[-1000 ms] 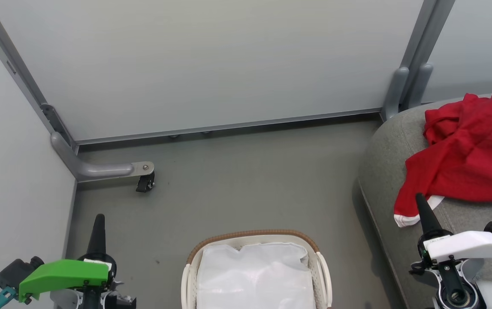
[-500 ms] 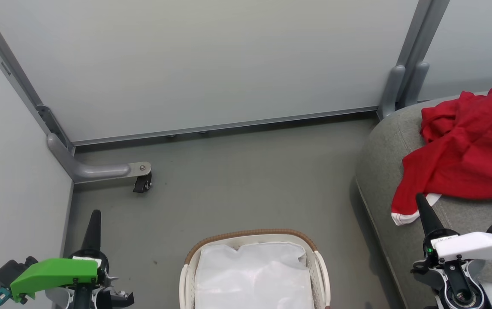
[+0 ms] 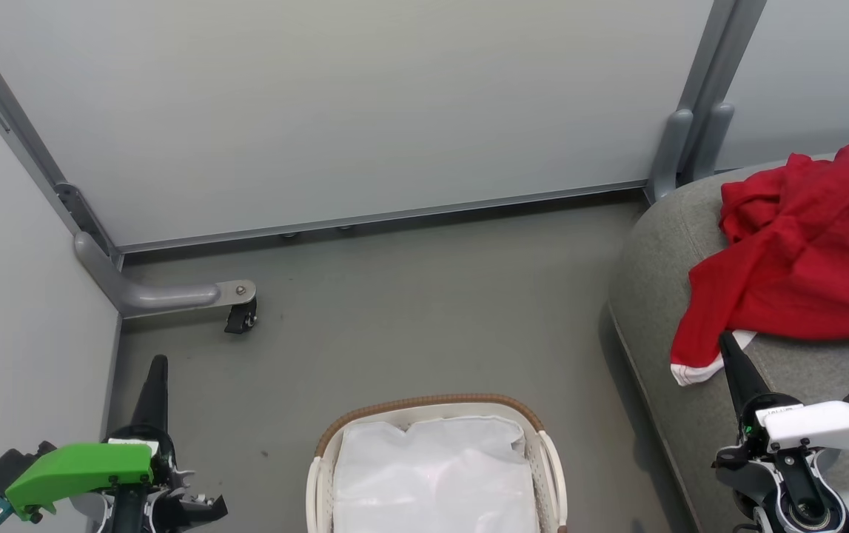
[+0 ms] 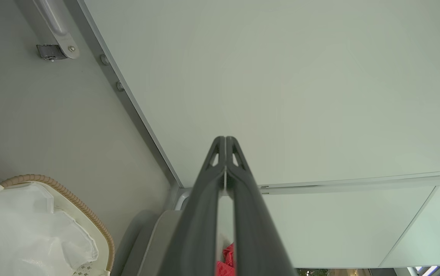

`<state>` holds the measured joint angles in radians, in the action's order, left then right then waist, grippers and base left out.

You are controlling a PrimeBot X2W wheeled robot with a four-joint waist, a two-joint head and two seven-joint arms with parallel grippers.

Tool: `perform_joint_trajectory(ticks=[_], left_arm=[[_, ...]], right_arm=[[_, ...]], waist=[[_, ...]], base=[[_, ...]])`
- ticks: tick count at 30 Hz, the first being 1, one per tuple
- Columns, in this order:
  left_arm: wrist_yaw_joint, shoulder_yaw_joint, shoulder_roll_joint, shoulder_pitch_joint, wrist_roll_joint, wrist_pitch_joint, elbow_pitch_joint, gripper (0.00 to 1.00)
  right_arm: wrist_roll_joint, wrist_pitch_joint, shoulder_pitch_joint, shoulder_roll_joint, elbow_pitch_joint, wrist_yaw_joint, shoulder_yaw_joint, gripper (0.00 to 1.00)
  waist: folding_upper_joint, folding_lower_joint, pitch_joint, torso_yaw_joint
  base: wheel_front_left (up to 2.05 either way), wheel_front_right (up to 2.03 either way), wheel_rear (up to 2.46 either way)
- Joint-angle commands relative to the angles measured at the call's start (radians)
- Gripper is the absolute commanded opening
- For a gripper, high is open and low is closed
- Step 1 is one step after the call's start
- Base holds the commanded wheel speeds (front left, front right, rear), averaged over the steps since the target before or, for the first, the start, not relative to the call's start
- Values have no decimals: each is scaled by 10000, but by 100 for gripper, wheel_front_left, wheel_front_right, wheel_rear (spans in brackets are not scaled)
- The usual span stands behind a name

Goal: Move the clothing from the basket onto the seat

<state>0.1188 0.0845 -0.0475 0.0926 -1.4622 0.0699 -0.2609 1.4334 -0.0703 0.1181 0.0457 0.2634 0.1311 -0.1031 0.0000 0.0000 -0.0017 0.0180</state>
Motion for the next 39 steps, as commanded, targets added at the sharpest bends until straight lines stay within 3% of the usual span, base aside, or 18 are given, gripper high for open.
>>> perform_joint_trajectory(ticks=[1,24,39], left_arm=[[63,56,-43,190,-219,65,81,0],[153,334,-49,216,-1556,480,182,0],[143,324,-49,206,-1523,475,170,0]], right_arm=[[218,-69,-63,64,-102,-5,-38,0],[1852,-479,-149,74,-218,-7,-131,0],[1811,-473,-148,73,-212,-5,-126,0]], waist=[[0,0,3,-10],[0,0,48,-180],[0,0,48,-180]], base=[[0,0,0],[0,0,0],[0,0,0]])
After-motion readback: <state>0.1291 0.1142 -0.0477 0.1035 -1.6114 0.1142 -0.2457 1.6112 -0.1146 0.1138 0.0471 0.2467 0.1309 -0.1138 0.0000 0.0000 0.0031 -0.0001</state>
